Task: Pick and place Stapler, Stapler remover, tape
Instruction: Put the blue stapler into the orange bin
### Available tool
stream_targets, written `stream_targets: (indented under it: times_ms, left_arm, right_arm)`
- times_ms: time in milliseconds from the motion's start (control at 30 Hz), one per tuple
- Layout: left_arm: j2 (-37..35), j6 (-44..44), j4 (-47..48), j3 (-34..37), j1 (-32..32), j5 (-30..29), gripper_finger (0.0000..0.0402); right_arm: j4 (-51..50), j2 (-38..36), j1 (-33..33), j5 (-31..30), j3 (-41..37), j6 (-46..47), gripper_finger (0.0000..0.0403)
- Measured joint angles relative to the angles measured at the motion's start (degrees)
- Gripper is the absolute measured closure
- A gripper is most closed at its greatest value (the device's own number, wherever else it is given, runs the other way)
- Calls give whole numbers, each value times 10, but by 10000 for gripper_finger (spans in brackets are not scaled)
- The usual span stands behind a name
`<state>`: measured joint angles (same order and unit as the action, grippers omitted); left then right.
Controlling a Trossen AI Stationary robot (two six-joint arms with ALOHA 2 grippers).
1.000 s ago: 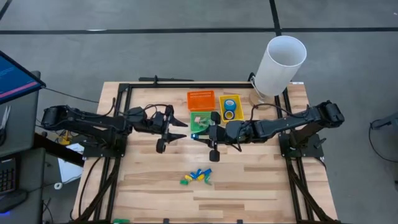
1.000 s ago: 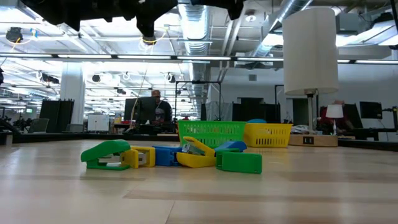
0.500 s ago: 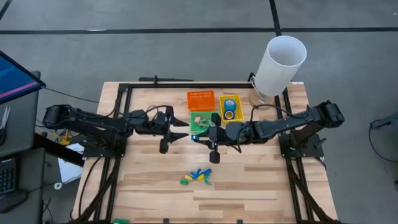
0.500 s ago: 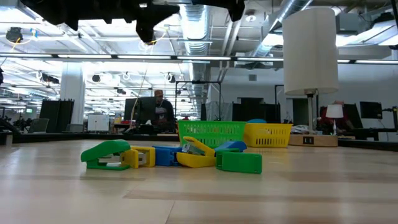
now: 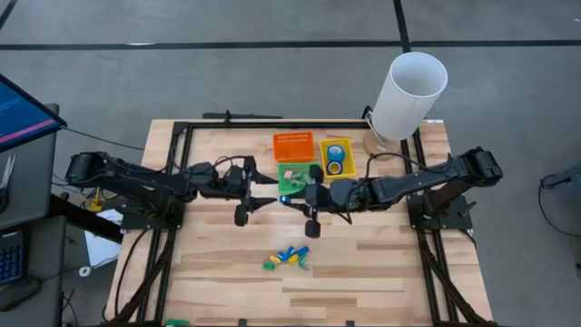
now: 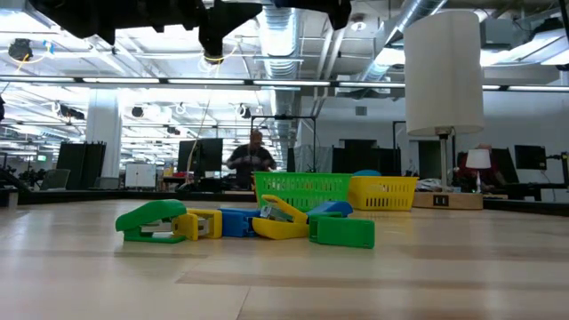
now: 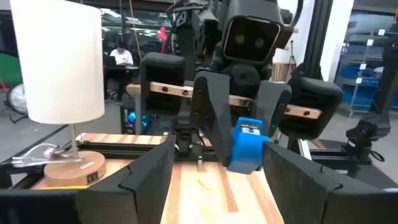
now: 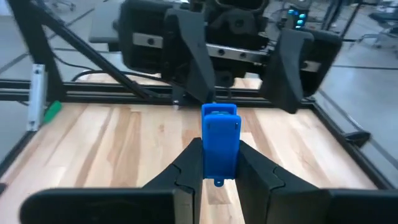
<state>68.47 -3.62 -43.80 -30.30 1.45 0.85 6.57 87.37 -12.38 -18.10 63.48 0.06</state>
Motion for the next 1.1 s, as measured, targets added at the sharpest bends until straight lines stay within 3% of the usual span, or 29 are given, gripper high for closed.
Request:
stream_targets:
  times_ms: [233,767,1100]
  left_arm:
    - [0,-12,-1,-12,0,69,166]
    - [97,-12,3,-76,-34,118,166]
    - [117,92,-2,-94,-34,112,175]
  right_arm:
    - [-1,0,0,-15,0,-4,342]
    - [3,1,11,-15,0,-32,342]
    - [-16,1,27,-14,0,-60,342]
